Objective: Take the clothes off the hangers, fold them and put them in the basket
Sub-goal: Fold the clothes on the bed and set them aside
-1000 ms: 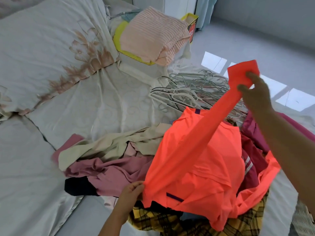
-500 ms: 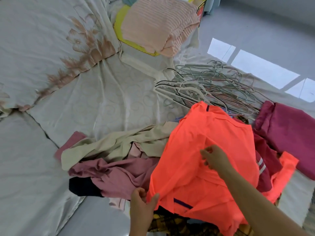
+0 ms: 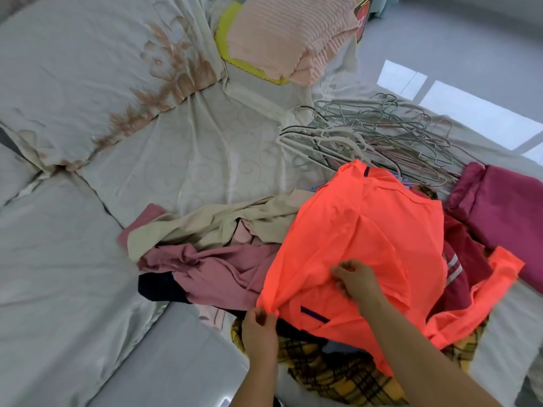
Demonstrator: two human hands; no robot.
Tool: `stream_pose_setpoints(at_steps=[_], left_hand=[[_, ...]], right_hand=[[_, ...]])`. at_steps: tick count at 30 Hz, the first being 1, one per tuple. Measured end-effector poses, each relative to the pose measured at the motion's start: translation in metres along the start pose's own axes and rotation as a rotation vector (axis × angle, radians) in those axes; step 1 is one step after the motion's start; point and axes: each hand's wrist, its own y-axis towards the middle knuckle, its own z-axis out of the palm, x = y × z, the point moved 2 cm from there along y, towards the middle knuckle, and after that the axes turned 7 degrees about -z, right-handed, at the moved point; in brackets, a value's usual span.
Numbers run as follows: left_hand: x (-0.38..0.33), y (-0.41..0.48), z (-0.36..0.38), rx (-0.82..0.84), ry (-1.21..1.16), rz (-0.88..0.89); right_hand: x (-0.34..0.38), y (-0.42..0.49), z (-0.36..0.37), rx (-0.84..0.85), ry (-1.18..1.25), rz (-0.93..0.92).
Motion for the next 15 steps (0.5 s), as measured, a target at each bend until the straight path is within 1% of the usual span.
stream_pose_setpoints(at_steps=[3, 4, 6, 8, 10, 12, 13, 15], left_hand=[[0.0, -0.01, -0.011, 0.046, -0.248, -0.037], [-0.003, -0.014, -0.016, 0.08, -0.335, -0.054], [-0.009, -0.015, -0.025, 0.162, -0.485, -0.082], [-0.016, -0.01, -0.03, 0.219, -0.573, -0.093], [-0.023, -0.004, -0.033, 0.245, -0.582, -0.085], [-0.03, 0.0, -0.036, 0.224, -0.514, -0.055], [-0.034, 0.003, -0.038, 0.205, -0.445, -0.023], [-0.04, 0.007, -0.041, 0.177, -0.277, 0.064]], right_hand=[[0.0, -0.004, -0.005, -0.041, 0.11, -0.009], [0.0, -0.006, -0.006, -0.036, 0.183, -0.003], [0.0, -0.011, -0.007, -0.013, 0.405, 0.024], [0.003, -0.014, -0.009, -0.013, 0.516, 0.012], [0.006, -0.015, -0.011, -0.017, 0.557, -0.023], [0.008, -0.015, -0.012, -0.006, 0.561, -0.031], [0.008, -0.015, -0.013, 0.001, 0.517, -0.044], [0.006, -0.012, -0.015, -0.006, 0.35, -0.09]])
